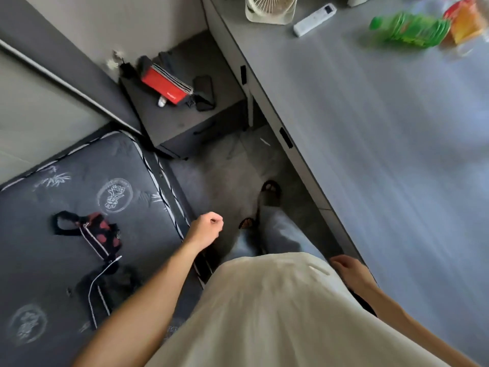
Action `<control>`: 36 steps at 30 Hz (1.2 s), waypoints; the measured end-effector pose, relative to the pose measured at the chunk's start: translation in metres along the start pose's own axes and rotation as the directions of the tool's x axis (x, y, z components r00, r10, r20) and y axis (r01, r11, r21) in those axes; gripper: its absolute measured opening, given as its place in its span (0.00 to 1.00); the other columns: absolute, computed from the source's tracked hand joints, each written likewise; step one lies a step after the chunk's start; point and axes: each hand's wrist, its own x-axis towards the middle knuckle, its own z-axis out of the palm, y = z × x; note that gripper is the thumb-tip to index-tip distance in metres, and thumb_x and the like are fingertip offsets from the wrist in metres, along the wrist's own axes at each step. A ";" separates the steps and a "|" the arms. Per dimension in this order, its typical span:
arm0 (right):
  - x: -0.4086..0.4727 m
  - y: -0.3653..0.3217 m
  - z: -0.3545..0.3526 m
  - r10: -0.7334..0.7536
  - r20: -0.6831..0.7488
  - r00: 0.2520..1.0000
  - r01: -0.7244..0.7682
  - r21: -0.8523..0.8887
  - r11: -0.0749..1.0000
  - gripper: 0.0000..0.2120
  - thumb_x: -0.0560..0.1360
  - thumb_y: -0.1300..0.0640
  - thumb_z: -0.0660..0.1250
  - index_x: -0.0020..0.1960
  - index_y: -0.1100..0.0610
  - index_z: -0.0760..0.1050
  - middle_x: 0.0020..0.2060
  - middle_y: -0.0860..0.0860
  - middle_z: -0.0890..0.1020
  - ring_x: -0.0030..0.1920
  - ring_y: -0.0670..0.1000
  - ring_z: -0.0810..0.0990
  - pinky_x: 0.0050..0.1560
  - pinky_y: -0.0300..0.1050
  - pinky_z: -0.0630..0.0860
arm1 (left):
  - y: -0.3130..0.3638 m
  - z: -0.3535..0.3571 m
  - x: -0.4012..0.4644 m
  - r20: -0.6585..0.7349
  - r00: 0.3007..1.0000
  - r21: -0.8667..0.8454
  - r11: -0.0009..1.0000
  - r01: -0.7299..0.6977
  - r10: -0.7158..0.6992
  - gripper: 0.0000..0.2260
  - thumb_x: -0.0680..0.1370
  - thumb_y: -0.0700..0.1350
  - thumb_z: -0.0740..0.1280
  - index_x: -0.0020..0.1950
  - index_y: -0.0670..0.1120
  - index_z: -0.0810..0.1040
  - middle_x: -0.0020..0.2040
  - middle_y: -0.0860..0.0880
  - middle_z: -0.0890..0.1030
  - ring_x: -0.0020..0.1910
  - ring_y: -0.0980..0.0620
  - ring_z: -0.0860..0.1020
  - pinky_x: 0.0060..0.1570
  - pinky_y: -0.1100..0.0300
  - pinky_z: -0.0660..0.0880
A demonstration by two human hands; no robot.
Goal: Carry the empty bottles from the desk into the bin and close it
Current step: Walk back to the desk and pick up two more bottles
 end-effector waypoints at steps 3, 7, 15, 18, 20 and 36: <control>0.011 -0.015 -0.015 0.074 0.013 0.997 -0.075 0.083 0.994 0.10 0.80 0.49 0.62 0.54 0.44 0.82 0.53 0.47 0.84 0.49 0.50 0.78 0.50 0.43 0.71 | 0.048 -0.019 0.035 0.019 0.998 0.050 0.997 -0.060 0.059 0.05 0.78 0.48 0.65 0.48 0.51 0.81 0.44 0.50 0.86 0.43 0.48 0.85 0.49 0.55 0.79; 0.037 -0.052 -0.046 0.088 -0.005 0.996 -0.086 0.185 0.979 0.09 0.79 0.48 0.63 0.51 0.42 0.82 0.50 0.45 0.84 0.51 0.51 0.80 0.50 0.44 0.71 | 0.091 -0.036 0.067 0.041 0.997 0.129 0.989 -0.074 0.069 0.06 0.78 0.48 0.65 0.47 0.52 0.81 0.44 0.51 0.86 0.44 0.48 0.85 0.50 0.53 0.80; 0.092 -0.153 -0.124 0.004 -0.095 0.995 0.035 0.400 0.916 0.09 0.80 0.56 0.64 0.55 0.54 0.82 0.46 0.54 0.87 0.47 0.58 0.85 0.51 0.53 0.78 | 0.104 -0.068 0.099 0.099 0.995 0.404 0.912 -0.069 0.031 0.11 0.82 0.47 0.64 0.59 0.46 0.84 0.58 0.46 0.85 0.59 0.45 0.81 0.53 0.56 0.74; 0.109 -0.186 -0.151 -0.043 -0.121 0.992 0.093 0.437 0.894 0.10 0.81 0.58 0.63 0.56 0.56 0.81 0.45 0.54 0.86 0.45 0.58 0.86 0.46 0.48 0.76 | 0.103 -0.086 0.107 0.131 0.991 0.465 0.884 -0.041 -0.022 0.10 0.82 0.46 0.64 0.57 0.46 0.83 0.57 0.45 0.85 0.56 0.46 0.82 0.50 0.57 0.73; 0.118 -0.206 -0.166 -0.041 -0.135 0.990 0.099 0.456 0.884 0.09 0.80 0.57 0.63 0.55 0.54 0.82 0.45 0.53 0.86 0.44 0.56 0.86 0.45 0.47 0.76 | 0.110 -0.101 0.117 0.144 0.988 0.498 0.867 -0.025 -0.055 0.09 0.82 0.45 0.64 0.55 0.46 0.84 0.55 0.46 0.85 0.53 0.46 0.82 0.50 0.56 0.75; 0.116 -0.228 -0.212 0.375 -0.231 0.898 -0.118 0.694 0.710 0.09 0.79 0.56 0.63 0.55 0.49 0.82 0.47 0.51 0.86 0.47 0.52 0.85 0.54 0.53 0.81 | 0.437 -0.104 0.231 0.427 0.834 0.520 0.659 -0.544 0.351 0.08 0.76 0.52 0.64 0.53 0.59 0.80 0.44 0.62 0.83 0.46 0.61 0.81 0.50 0.60 0.77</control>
